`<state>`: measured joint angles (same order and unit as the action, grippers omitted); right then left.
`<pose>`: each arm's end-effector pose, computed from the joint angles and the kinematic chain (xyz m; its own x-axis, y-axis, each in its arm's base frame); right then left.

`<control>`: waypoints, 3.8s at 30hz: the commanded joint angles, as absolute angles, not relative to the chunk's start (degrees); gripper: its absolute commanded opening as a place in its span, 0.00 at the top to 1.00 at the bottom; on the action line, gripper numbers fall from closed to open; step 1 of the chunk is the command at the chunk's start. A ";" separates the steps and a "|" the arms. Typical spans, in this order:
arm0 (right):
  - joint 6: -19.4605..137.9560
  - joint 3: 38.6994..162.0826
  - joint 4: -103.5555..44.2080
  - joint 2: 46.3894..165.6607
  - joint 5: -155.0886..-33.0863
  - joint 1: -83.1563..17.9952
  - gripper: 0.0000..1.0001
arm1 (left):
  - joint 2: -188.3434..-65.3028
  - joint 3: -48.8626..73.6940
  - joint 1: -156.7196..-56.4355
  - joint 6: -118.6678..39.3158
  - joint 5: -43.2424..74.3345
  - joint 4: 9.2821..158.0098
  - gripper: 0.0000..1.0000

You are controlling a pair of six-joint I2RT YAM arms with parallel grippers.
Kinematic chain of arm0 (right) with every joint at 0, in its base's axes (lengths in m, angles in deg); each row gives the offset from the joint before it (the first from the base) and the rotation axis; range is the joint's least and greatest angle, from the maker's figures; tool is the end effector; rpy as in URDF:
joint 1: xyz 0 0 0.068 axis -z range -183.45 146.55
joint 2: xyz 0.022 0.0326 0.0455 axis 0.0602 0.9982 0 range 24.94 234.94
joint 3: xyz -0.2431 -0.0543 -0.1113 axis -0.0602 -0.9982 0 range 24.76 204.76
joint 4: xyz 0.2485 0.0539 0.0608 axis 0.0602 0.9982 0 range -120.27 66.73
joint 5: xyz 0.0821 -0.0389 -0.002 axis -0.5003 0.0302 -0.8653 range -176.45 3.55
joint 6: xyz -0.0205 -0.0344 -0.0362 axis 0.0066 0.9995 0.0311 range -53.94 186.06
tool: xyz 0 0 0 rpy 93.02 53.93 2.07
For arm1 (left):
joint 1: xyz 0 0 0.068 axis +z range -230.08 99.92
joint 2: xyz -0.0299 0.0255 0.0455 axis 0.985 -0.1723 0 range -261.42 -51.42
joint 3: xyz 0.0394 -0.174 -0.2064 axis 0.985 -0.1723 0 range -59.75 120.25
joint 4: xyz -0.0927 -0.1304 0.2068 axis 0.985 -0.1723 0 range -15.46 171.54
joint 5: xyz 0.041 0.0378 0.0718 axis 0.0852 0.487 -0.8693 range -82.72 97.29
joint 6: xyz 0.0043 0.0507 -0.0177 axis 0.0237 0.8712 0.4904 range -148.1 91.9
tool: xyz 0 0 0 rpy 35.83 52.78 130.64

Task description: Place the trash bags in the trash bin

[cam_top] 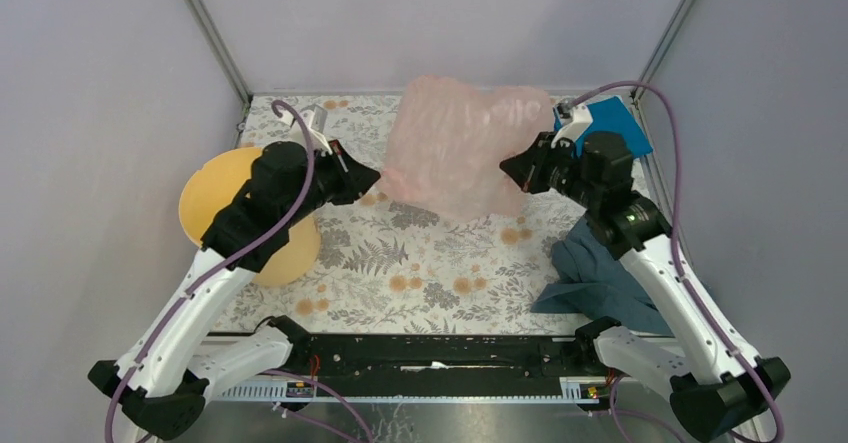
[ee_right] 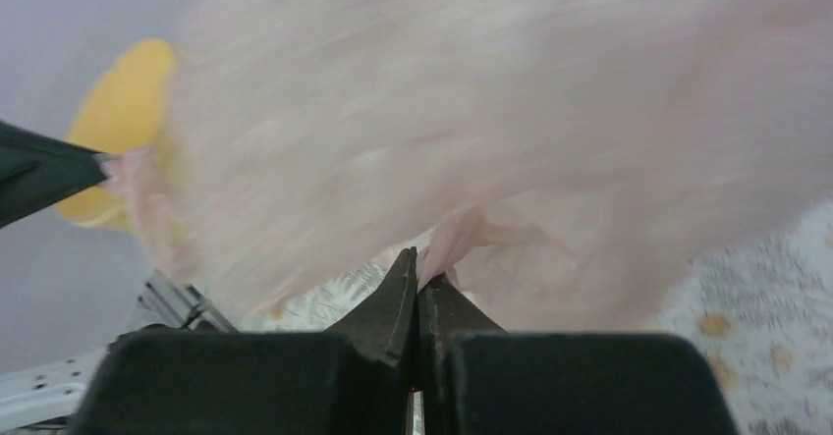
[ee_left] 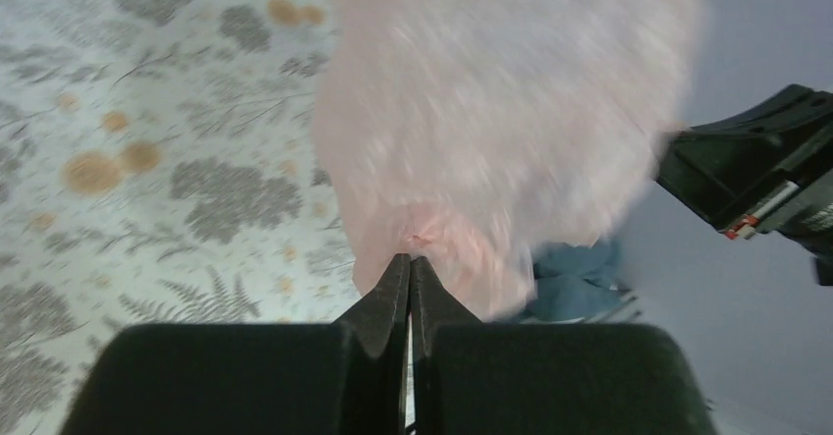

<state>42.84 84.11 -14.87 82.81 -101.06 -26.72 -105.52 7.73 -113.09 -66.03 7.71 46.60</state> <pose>0.2061 0.0983 0.3773 -0.4424 0.2251 -0.8681 -0.4710 0.7654 0.4386 0.1605 -0.1046 0.4022 -0.5815 -0.3553 -0.7319 0.2448 0.7815 -0.5739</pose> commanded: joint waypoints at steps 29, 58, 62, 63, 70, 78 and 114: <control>30.77 87.93 -37.75 86.25 -116.43 -38.00 0.73 | -121.01 27.84 -127.71 -72.12 8.25 58.76 1.00; 27.92 84.17 -52.48 93.38 -109.03 -38.44 0.78 | -123.75 32.33 -127.78 -68.50 9.65 55.35 0.63; 27.87 82.60 -51.10 91.72 -102.14 -38.46 1.00 | -120.04 33.67 -127.80 -63.66 2.22 47.94 0.21; 28.03 81.99 -49.87 90.80 -99.76 -38.44 1.00 | -118.40 33.43 -127.80 -62.22 -1.19 45.65 0.12; 30.28 78.58 -41.20 82.40 -83.82 -38.38 1.00 | -109.69 30.68 -127.70 -59.86 -32.36 22.54 0.01; 32.23 78.71 -38.26 77.90 -81.79 -38.41 1.00 | -118.50 28.86 -124.55 -73.37 -48.80 0.04 0.01; 42.58 85.55 -28.99 65.80 -75.49 -38.41 1.00 | -133.78 33.26 -139.06 -68.17 -20.14 30.05 0.90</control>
